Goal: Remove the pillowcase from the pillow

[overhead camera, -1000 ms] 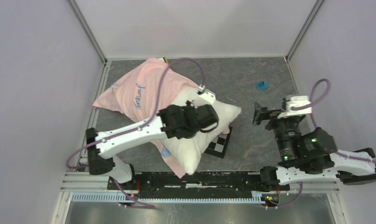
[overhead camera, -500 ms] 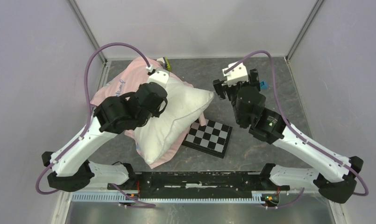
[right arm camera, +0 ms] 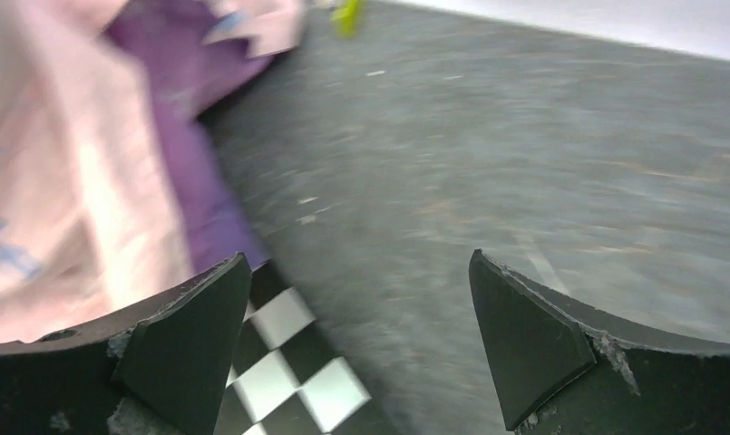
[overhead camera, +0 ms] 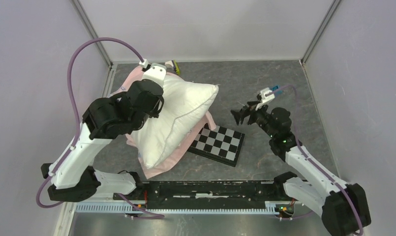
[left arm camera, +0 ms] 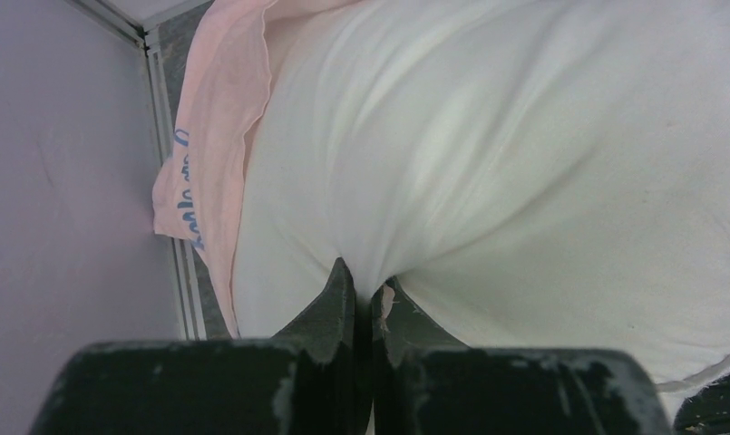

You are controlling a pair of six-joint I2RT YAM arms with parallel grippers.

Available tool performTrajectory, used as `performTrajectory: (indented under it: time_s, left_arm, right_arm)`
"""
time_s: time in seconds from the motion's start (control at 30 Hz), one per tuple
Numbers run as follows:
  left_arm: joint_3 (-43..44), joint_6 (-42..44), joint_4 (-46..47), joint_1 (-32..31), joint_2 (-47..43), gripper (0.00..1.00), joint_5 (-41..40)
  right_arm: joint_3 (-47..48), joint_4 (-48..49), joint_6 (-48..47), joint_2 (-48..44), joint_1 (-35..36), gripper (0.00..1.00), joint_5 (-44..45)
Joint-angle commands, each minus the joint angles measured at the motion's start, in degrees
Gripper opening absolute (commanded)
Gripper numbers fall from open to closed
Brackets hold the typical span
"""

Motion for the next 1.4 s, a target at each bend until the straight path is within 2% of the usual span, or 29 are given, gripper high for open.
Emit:
performTrajectory:
  time_s: [0.0,0.13,0.33,0.53,0.63,0.67,0.73,0.83,0.87,0.93,0.97,1.07,1.17,1.2,1.27,1.37]
  left_arm:
    - [3.06,2.41,2.8,0.47,-2.0,0.02,-4.76]
    - [2.86,2.22,2.57,0.44,-2.26,0.02,-3.83]
    - [3.0,1.95,2.03,0.44,-3.09,0.02,-2.93]
    - [3.63,1.35,0.7,0.46,-4.04,0.02,-2.18]
    - [3.72,1.0,0.59,0.45,-4.72,0.02,-0.61]
    - [3.68,0.77,0.68,0.44,-5.06,0.02,-0.07]
    - [3.23,0.39,0.68,0.47,-5.67,0.02,1.21]
    - [1.59,0.03,0.7,0.45,-6.37,0.02,2.54]
    - [0.99,-0.06,0.68,0.47,-6.51,0.03,2.98]
    - [0.47,-0.13,0.65,0.44,-6.92,0.15,3.92]
    - [0.66,-0.16,0.55,0.45,-6.93,0.23,4.58]
    - [2.31,-0.31,-0.77,0.49,-6.05,0.66,8.28]
    - [4.21,-1.88,-3.38,0.34,-3.67,0.94,13.69]
    - [4.35,-2.71,-3.96,0.08,-3.13,1.0,15.64]
    - [3.77,-5.53,-3.62,-2.04,-3.05,1.0,16.8]
    - [1.69,-8.31,-0.92,-9.32,-4.26,1.0,13.67]
  right_arm:
    - [-8.66,33.76,6.98,4.69,1.27,0.98,-26.61]
    - [-6.15,34.06,-0.2,11.01,9.27,0.98,-25.1]
    - [1.32,35.19,-1.95,20.02,16.05,0.98,-21.65]
    - [10.06,37.44,-0.91,30.1,17.42,0.98,-15.56]
    - [14.76,37.98,-0.35,35.16,17.42,0.97,-17.22]
    - [16.65,37.84,-0.22,36.38,17.41,0.94,-18.46]
    - [19.0,38.89,0.51,37.83,17.5,0.77,-21.01]
    - [18.41,43.37,2.22,36.34,17.51,0.4,-22.87]
    - [18.08,44.14,2.85,35.69,17.59,0.25,-23.18]
    - [18.12,44.02,3.48,34.09,17.76,0.03,-23.92]
    - [18.22,43.68,3.7,33.2,17.98,0.0,-24.39]
    - [18.95,41.38,3.63,30.82,19.17,0.0,-25.02]
    - [20.39,38.04,3.36,29.1,20.64,0.0,-23.82]
    - [21.38,35.82,2.94,28.72,21.28,0.0,-23.05]
    - [23.11,31.7,2.14,28.49,22.47,0.0,-21.0]
    - [24.34,28.43,2.62,28.53,23.58,0.0,-18.59]
